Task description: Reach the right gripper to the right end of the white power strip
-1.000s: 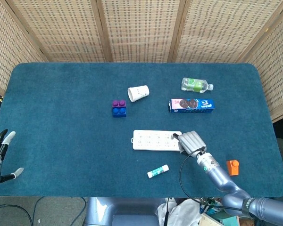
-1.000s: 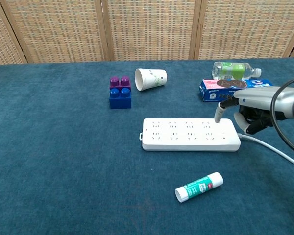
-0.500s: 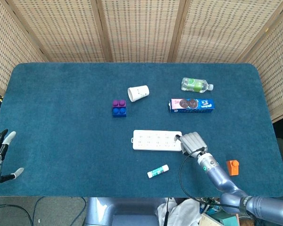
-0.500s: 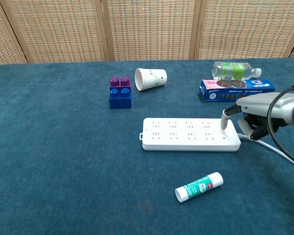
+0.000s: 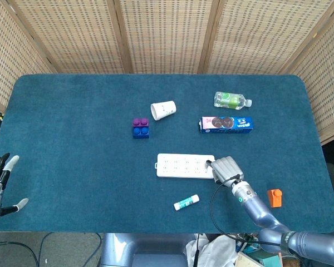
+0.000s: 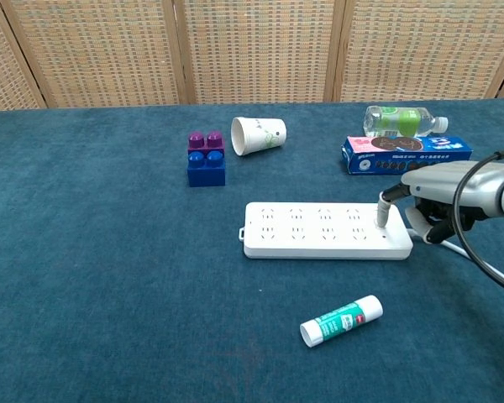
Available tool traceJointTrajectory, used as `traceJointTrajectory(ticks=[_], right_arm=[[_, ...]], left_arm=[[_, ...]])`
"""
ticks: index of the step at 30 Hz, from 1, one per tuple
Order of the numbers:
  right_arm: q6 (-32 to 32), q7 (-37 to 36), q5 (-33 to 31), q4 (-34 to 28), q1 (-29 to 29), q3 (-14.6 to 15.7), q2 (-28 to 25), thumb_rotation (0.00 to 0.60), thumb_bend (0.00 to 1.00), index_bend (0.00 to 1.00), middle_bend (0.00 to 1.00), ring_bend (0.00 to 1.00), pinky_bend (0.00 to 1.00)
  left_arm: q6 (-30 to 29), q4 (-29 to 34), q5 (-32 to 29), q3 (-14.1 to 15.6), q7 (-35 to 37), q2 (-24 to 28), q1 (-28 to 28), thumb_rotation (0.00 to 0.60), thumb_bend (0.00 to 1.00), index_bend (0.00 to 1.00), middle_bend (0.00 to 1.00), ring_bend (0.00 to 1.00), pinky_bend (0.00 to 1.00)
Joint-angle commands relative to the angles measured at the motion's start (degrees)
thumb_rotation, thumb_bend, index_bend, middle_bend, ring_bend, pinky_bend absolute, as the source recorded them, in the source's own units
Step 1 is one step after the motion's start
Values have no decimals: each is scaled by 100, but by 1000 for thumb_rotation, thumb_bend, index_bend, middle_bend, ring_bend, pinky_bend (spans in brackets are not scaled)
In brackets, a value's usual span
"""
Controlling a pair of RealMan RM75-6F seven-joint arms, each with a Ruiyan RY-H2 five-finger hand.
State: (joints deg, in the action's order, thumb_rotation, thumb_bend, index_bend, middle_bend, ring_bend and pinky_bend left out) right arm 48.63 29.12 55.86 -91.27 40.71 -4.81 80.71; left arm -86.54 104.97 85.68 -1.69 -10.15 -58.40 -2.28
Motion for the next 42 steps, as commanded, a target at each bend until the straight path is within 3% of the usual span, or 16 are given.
traceJointTrajectory(ticks=[1, 12, 21, 24, 26, 28, 30, 31, 32, 33, 34, 35, 37, 38, 42], right_arm=[[-10, 105, -86, 33, 47, 57, 37, 600, 861, 303, 920, 972, 1000], [163, 391, -340, -116, 168, 136, 64, 600, 861, 303, 920, 972, 1000], [636, 96, 5, -1026, 76, -108, -528, 600, 861, 305, 920, 972, 1000], [986, -154, 371, -1542, -96, -203, -931, 600, 861, 315, 920, 972, 1000], [1591, -663, 1039, -1892, -481, -215, -1236, 600, 861, 341, 920, 972, 1000], [2068, -1170, 1648, -1919, -824, -121, -1387, 600, 860, 355, 914, 971, 1000], [2674, -1774, 2332, -1755, -1253, 64, -1497, 600, 786, 357, 874, 934, 999], [2865, -2023, 2589, -1649, -1421, 188, -1560, 600, 640, 354, 805, 860, 958], [3039, -2295, 2856, -1496, -1592, 332, -1634, 600, 413, 328, 682, 721, 858], [3116, -2407, 2963, -1416, -1681, 412, -1676, 600, 260, 291, 567, 592, 756], [3229, -2538, 3107, -1287, -1813, 531, -1734, 600, 95, 208, 367, 367, 551], [3330, -2603, 3209, -1159, -1942, 641, -1783, 600, 10, 109, 179, 169, 353], [3490, -2606, 3296, -997, -2154, 787, -1836, 600, 0, 14, 16, 9, 107], [3603, -2618, 3344, -922, -2276, 848, -1832, 600, 0, 0, 0, 0, 38], [4072, -2603, 3494, -546, -2678, 952, -1654, 600, 0, 0, 0, 0, 0]], left_arm=[[-2, 0, -10, -4, 5, 1, -2, 600, 0, 0, 0, 0, 0], [-27, 4, 1, 5, 32, 11, 5, 600, 0, 0, 0, 0, 0], [-66, 2, 76, 38, 114, 46, 26, 600, 0, 0, 0, 0, 0], [-96, 2, 130, 56, 169, 69, 40, 600, 0, 0, 0, 0, 0], [-140, -10, 178, 73, 252, 97, 65, 600, 0, 0, 0, 0, 0], [-146, -22, 200, 88, 317, 121, 74, 600, 0, 0, 0, 0, 0], [-158, -34, 231, 105, 385, 147, 86, 600, 0, 0, 0, 0, 0], [-165, -38, 243, 110, 411, 155, 91, 600, 0, 0, 0, 0, 0], [-168, -46, 257, 117, 439, 164, 95, 600, 0, 0, 0, 0, 0], [-168, -50, 264, 121, 451, 168, 96, 600, 0, 0, 0, 0, 0], [-169, -56, 282, 129, 470, 172, 97, 600, 0, 0, 0, 0, 0], [-171, -66, 306, 138, 491, 177, 98, 600, 0, 0, 0, 0, 0], [-185, -76, 343, 152, 523, 187, 106, 600, 0, 0, 0, 0, 0], [-206, -84, 369, 158, 535, 188, 114, 600, 0, 0, 0, 0, 0], [-269, -110, 450, 181, 555, 184, 141, 600, 0, 0, 0, 0, 0]])
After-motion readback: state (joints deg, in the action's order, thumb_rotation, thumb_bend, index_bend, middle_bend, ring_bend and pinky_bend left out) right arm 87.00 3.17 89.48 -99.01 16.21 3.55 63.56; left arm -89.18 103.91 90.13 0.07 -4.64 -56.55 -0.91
